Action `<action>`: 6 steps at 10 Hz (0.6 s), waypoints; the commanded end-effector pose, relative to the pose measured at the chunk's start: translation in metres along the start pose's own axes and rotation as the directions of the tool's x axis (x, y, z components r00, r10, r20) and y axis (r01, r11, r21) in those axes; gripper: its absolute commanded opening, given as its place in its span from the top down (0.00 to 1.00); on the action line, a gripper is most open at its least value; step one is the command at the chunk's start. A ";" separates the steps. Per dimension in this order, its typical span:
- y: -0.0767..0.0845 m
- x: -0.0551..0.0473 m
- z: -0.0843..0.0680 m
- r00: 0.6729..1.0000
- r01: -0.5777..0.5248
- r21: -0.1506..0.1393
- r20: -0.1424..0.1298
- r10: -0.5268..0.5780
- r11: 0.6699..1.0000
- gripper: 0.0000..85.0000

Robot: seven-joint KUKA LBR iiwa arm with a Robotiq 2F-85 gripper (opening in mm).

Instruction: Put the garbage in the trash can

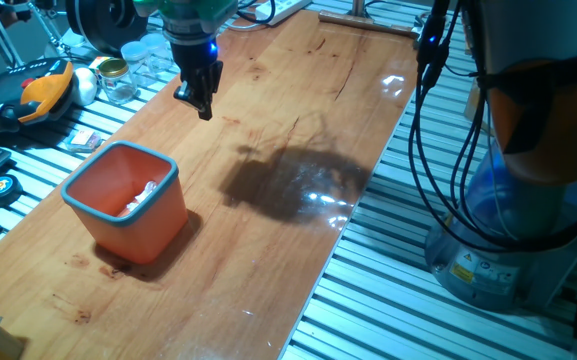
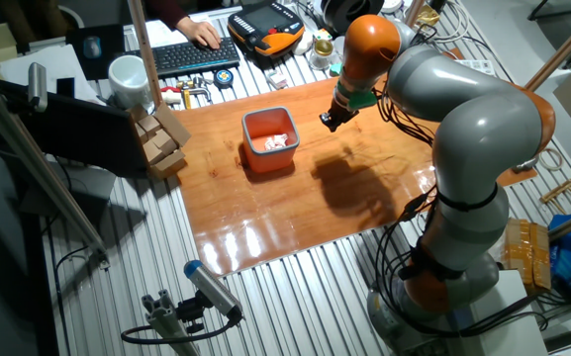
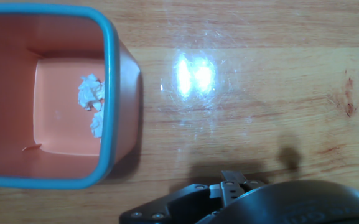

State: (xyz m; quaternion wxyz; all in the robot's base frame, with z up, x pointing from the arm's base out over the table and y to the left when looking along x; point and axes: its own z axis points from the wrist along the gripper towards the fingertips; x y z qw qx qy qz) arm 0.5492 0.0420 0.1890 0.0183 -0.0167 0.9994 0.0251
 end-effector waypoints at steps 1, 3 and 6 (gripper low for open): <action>0.000 0.000 0.000 1.000 0.000 0.000 0.001 0.000 1.000 1.00; -0.001 0.000 0.002 1.000 0.002 0.000 0.003 -0.002 1.000 1.00; -0.002 0.000 0.003 1.000 0.005 -0.003 0.004 -0.005 1.000 1.00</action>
